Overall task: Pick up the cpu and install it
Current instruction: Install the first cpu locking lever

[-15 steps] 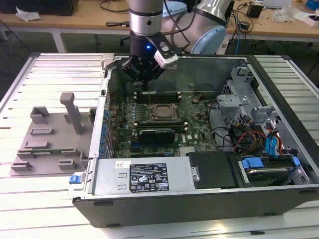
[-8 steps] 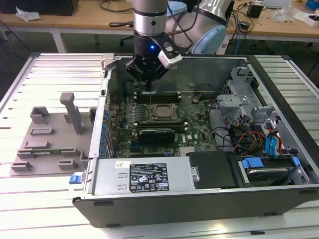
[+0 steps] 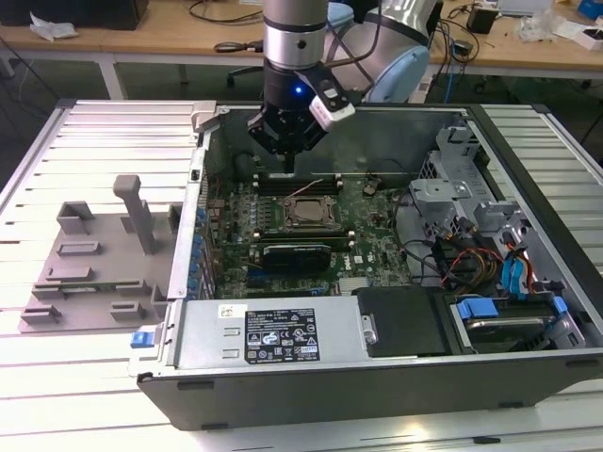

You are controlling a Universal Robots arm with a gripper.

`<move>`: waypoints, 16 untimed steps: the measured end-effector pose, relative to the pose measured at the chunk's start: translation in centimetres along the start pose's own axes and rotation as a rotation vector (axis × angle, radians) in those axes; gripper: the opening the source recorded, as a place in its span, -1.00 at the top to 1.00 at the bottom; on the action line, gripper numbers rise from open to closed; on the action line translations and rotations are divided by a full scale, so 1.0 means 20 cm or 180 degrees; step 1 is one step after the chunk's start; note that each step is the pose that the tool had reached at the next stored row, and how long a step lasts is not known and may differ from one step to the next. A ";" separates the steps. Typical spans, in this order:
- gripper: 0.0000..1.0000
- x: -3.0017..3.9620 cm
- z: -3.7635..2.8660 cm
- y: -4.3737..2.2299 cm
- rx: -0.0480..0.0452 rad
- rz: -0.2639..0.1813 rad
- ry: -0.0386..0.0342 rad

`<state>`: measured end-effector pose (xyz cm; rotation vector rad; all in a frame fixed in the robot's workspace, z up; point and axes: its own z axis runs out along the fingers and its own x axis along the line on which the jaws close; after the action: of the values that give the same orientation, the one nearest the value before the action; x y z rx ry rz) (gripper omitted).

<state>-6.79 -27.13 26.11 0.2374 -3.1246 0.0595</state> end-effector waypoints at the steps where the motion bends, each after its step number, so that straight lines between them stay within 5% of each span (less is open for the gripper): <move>1: 0.79 0.001 0.003 -0.009 -0.0001 0.0021 0.0000; 9: 0.79 0.003 0.011 -0.022 -0.0007 0.0133 0.0005; 12: 0.79 0.008 0.021 -0.055 -0.0084 0.0149 -0.0005; 16: 0.79 0.009 0.050 -0.064 -0.0109 0.0177 -0.0005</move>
<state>-6.78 -28.46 25.17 0.1500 -3.1306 0.0059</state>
